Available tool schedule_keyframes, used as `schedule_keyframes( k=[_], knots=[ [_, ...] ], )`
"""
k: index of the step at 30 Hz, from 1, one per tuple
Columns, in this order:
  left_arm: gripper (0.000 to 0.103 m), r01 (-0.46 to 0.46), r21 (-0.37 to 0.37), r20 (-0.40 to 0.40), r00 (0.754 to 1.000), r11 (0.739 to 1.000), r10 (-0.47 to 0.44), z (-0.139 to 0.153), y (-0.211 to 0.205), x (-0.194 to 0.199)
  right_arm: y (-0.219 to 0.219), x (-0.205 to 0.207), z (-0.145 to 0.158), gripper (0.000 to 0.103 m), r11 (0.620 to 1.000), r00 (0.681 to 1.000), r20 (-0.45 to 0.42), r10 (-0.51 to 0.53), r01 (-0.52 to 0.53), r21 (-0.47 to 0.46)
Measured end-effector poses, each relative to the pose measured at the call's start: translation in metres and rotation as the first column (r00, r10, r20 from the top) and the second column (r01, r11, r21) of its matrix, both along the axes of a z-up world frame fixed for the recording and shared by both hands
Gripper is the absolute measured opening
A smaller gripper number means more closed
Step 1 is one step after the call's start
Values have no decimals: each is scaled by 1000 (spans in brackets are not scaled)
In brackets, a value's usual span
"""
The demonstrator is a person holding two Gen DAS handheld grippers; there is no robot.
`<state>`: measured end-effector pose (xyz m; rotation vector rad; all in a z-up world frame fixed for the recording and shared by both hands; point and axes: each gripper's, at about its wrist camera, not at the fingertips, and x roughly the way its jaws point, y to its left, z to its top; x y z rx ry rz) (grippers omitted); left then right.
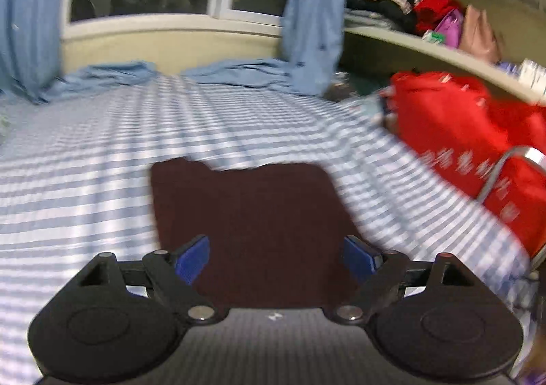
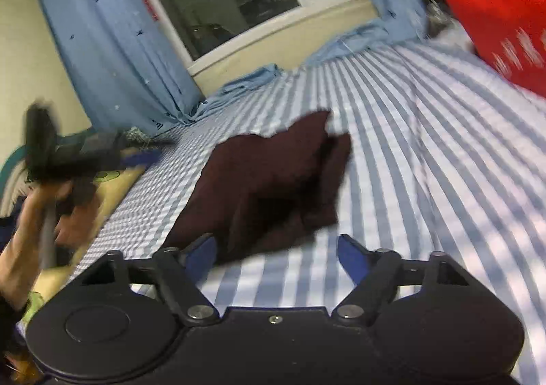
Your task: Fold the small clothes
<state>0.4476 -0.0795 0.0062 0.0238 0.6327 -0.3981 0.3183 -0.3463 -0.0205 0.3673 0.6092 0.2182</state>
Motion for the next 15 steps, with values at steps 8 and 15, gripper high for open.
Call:
schedule_keyframes(
  k=[8,15],
  knots=[
    [88,-96,83,-29,995,992,99,-37,67,-43,48,108,8,26,899,967,-100,233,-253,-358],
    [88,-79,89,-5,997,993,80,-34,65,-44,40,132,27,9,909,944,-117,309,-329,-255]
  ],
)
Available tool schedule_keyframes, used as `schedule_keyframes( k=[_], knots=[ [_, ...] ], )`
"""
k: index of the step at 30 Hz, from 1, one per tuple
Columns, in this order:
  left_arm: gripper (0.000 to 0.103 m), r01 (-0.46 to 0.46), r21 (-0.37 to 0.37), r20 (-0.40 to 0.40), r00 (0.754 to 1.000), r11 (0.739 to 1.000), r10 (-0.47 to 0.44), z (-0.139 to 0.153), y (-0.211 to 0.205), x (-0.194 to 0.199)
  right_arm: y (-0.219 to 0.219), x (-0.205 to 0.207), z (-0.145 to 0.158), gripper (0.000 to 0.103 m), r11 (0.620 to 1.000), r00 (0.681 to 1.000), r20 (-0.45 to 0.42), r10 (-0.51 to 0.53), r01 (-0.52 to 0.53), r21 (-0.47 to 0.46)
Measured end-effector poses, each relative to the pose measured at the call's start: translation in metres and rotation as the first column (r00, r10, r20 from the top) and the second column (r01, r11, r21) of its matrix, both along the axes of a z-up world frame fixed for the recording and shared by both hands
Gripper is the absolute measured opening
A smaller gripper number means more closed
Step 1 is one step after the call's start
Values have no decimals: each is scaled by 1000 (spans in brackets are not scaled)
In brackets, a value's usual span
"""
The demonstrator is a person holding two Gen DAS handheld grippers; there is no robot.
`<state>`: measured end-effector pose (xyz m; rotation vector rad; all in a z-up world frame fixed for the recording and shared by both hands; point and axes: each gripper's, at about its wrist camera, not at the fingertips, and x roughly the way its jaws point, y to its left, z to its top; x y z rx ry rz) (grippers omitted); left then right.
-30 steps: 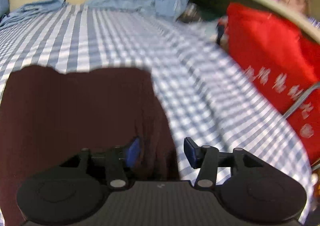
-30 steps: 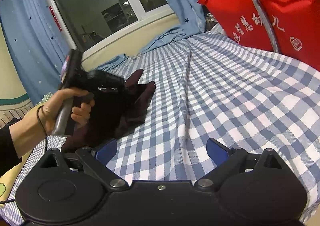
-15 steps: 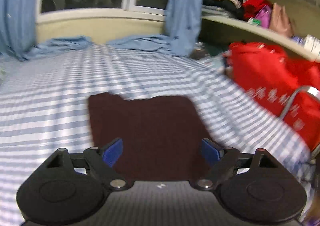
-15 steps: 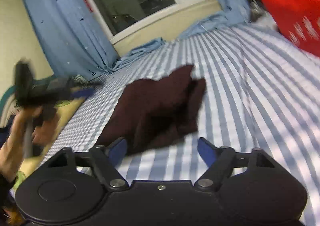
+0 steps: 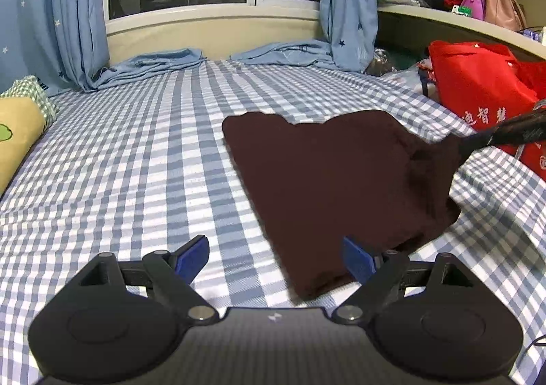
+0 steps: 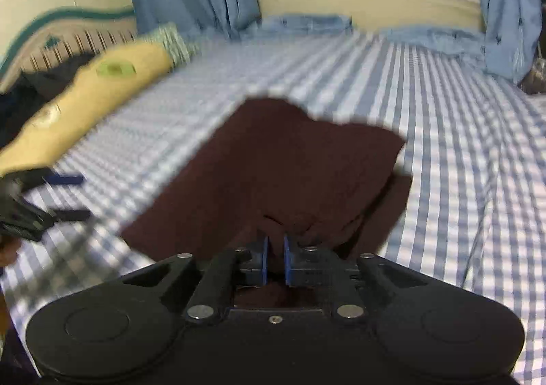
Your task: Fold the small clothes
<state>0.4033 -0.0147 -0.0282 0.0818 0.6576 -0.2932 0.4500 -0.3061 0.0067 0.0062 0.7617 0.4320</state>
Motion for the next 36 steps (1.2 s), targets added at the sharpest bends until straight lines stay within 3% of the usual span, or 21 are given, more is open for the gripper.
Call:
schedule_keyframes(
  k=[3,5,10,11,12,13,16,19,22,26,29,31,32,33,35,36],
  knots=[
    [88,6,-17,0,1000,1000,-6,-2,-3,2,-25,-25,13,8,995,994,80,-69,63,82],
    [88,13,-16,-17,1000,1000,-13,-7,-11,8,-39,-35,-9,8,990,996,20,-88,85,116],
    [88,13,12,-66,998,1000,-12,-27,-28,19,-53,-44,-99,4,984,971,-184,-155,168,57],
    [88,12,12,-72,997,1000,-11,-31,-28,19,-59,-49,-107,8,979,965,-201,-166,186,83],
    [88,13,11,-77,997,1000,-12,-32,-28,18,-64,-55,-107,25,973,965,-202,-166,194,127],
    [88,17,9,-76,997,1000,-16,-33,-28,16,-71,-59,-102,33,965,960,-218,-177,213,154],
    [88,15,14,-54,998,1000,-14,-33,-27,13,-89,-63,-66,35,957,969,-95,-229,242,160],
    [88,-2,-3,-42,999,1000,2,-31,-26,14,-100,-22,-35,37,950,967,-78,-243,254,182],
    [88,-16,-24,-43,999,1000,15,-27,-25,15,-105,33,-27,42,942,964,-79,-253,264,209],
    [88,-23,-28,-44,999,999,21,-24,-25,15,-93,128,-50,42,926,942,-172,-288,320,202],
    [88,-15,-22,-49,999,1000,14,-25,-24,15,-90,171,-78,42,910,916,-240,-323,370,187],
    [88,5,9,-41,999,1000,-4,-26,-26,15,-89,189,-89,27,899,909,-266,-321,381,218],
    [88,11,26,-32,999,1000,-10,-27,-27,15,-88,196,-91,10,893,914,-270,-302,370,254],
    [88,13,37,-24,1000,999,-12,-27,-28,14,-86,198,-86,9,896,926,-232,-299,356,266],
    [88,17,42,-24,1000,999,-16,-29,-30,17,-88,193,-71,8,892,959,-68,-275,280,354],
    [88,21,39,-33,999,999,-20,-31,-30,20,-92,193,-69,8,879,957,-37,-287,278,388]
  ],
)
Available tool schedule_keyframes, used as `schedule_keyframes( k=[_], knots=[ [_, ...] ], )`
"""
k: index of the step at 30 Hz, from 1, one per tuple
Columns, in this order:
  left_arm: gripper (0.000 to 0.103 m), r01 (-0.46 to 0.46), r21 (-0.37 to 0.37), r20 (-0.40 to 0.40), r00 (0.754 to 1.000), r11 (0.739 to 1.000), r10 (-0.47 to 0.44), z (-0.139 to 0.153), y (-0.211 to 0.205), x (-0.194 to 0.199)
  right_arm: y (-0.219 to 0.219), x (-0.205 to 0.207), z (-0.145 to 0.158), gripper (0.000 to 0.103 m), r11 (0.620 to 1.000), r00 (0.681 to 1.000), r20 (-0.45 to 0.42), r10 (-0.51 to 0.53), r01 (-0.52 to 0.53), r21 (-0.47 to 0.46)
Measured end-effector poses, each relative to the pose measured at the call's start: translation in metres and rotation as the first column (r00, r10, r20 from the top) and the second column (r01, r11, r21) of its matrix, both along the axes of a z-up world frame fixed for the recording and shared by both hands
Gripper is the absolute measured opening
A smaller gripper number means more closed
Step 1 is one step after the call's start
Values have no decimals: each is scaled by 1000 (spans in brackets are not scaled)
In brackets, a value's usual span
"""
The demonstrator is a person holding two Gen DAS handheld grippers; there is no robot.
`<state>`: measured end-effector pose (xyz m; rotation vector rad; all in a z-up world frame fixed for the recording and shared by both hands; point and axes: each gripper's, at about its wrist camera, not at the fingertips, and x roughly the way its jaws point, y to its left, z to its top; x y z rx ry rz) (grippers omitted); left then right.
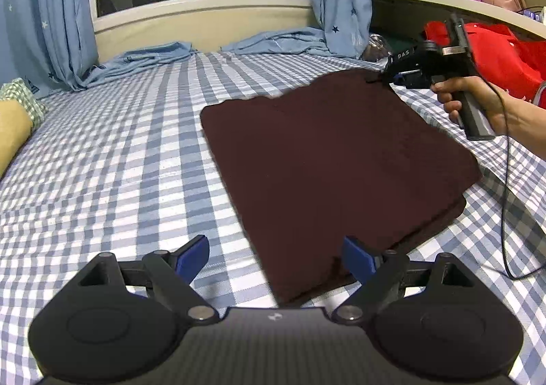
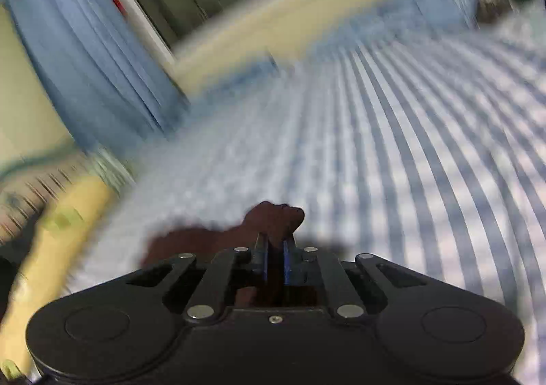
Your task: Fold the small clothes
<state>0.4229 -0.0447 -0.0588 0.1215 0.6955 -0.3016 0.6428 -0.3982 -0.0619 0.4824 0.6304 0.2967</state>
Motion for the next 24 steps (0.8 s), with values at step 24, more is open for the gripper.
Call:
schedule_keyframes(
  k=[24],
  knots=[
    [88,-23,-62,15,1000,998,24,16,-14,-10,-29,-205,-17,39,995,988,-120,97,-94,28]
  ],
)
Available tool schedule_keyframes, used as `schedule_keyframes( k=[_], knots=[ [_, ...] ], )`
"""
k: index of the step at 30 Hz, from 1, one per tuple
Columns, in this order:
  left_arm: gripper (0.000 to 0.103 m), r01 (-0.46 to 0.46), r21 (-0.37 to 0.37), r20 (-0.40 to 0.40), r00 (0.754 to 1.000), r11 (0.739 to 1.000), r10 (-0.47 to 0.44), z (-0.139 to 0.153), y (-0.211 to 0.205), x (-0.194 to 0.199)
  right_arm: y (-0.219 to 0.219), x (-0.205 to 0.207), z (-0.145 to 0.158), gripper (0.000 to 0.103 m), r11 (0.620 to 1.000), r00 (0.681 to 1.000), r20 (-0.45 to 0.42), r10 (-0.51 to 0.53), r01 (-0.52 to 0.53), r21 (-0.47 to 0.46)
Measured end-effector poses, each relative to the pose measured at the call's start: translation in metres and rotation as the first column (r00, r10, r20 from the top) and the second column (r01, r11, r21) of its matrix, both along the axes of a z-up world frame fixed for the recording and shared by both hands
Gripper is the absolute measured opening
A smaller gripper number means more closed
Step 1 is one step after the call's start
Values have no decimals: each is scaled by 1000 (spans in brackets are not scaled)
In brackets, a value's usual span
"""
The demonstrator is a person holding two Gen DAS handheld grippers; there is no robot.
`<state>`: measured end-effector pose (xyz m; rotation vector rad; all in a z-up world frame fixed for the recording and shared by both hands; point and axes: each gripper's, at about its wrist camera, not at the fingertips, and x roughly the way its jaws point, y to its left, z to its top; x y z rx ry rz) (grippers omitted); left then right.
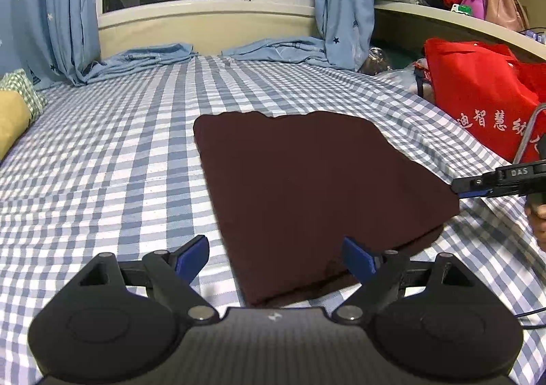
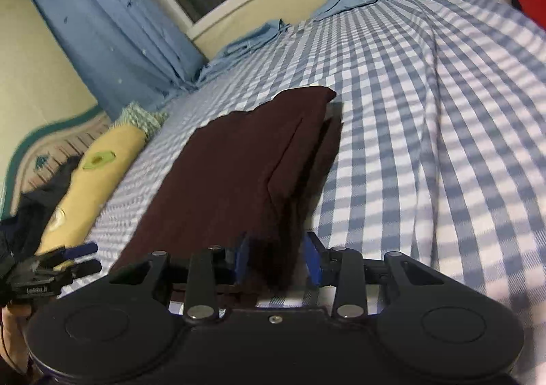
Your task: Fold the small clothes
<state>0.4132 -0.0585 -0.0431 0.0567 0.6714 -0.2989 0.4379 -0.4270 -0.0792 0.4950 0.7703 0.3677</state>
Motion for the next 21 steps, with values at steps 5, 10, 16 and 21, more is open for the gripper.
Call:
schedule_keyframes(
  k=[5,10,16,21],
  knots=[
    [88,-12,0,12,1000,1000,12,9,2,-16,-3,1,-24,30,972,997,8,82,-81,219],
    [89,-21,-12,13,1000,1000,22,15,0,-22,-32,-22,-32,0,902,996,87,-16,-23,430],
    [89,-13,0,15,1000,1000,13,17,-11,-25,-45,-41,-31,12,953,996,42,-77,62,296],
    [89,-1,13,14,1000,1000,0,16,-18,-29,-36,-36,-11,21,968,989,145,-25,-12,250]
  ],
)
